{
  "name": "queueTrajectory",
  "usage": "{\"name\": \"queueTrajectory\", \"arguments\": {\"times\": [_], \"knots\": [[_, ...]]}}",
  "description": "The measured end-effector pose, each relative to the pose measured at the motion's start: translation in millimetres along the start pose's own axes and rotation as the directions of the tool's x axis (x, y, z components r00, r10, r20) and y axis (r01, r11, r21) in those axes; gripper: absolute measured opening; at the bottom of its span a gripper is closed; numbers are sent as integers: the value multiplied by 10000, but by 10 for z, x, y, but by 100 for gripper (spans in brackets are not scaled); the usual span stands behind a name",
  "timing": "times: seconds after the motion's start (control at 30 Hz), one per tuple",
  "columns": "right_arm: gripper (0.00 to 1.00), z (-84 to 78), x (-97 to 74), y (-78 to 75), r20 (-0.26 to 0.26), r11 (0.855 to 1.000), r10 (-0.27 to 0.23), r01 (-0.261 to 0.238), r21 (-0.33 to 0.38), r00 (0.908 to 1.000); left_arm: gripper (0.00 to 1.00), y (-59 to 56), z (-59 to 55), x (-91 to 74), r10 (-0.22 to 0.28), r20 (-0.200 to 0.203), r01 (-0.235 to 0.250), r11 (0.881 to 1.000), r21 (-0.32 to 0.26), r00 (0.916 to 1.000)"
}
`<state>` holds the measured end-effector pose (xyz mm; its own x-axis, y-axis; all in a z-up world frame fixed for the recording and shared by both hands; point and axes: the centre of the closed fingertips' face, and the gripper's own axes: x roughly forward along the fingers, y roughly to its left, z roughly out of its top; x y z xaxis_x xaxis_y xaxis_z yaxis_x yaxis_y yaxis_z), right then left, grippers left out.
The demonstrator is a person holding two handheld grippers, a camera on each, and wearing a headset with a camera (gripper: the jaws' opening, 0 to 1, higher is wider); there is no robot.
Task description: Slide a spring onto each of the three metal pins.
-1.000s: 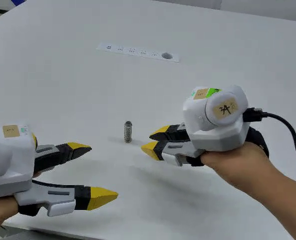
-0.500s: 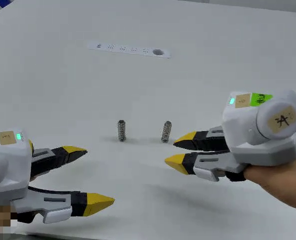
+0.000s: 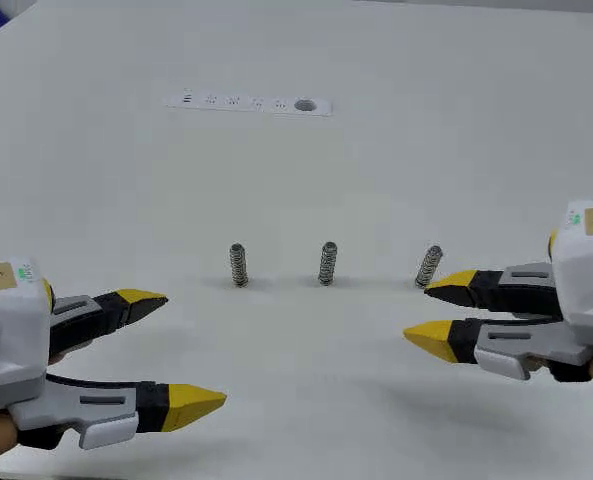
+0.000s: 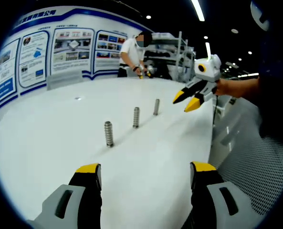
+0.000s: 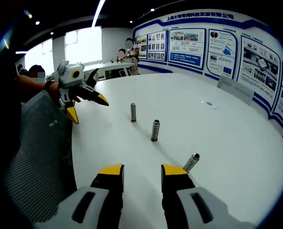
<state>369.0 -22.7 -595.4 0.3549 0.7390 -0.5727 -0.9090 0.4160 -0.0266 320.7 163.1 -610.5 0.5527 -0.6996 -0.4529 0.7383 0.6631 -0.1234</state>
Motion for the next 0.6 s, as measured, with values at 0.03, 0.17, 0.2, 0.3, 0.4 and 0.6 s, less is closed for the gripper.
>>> {"name": "queueTrajectory", "arguments": {"times": [0.03,0.17,0.2,0.3,0.4,0.6], "knots": [[33,-37,-33,-24,36,10000,-57,56,67,10000,78,-3,-6,-3,-2,-42,2,10000,15,10000],[37,-114,-132,-87,202,9995,-220,216,217,9996,78,-1,15,-19,30,-23,-30,10000,9,10000],[39,-130,-162,-110,284,9993,-291,284,254,9992,78,4,20,-21,45,-19,-45,10000,12,10000],[43,-170,-211,-139,402,9991,-349,340,237,9986,78,13,23,-29,66,-50,-65,10000,5,10000],[49,-214,-243,-165,484,9990,-411,402,203,9980,79,20,47,-40,97,-40,-97,10000,13,9999],[57,-265,-291,-195,899,9980,-449,406,492,9949,80,44,83,-43,168,-12,-168,9998,53,9999]]}}
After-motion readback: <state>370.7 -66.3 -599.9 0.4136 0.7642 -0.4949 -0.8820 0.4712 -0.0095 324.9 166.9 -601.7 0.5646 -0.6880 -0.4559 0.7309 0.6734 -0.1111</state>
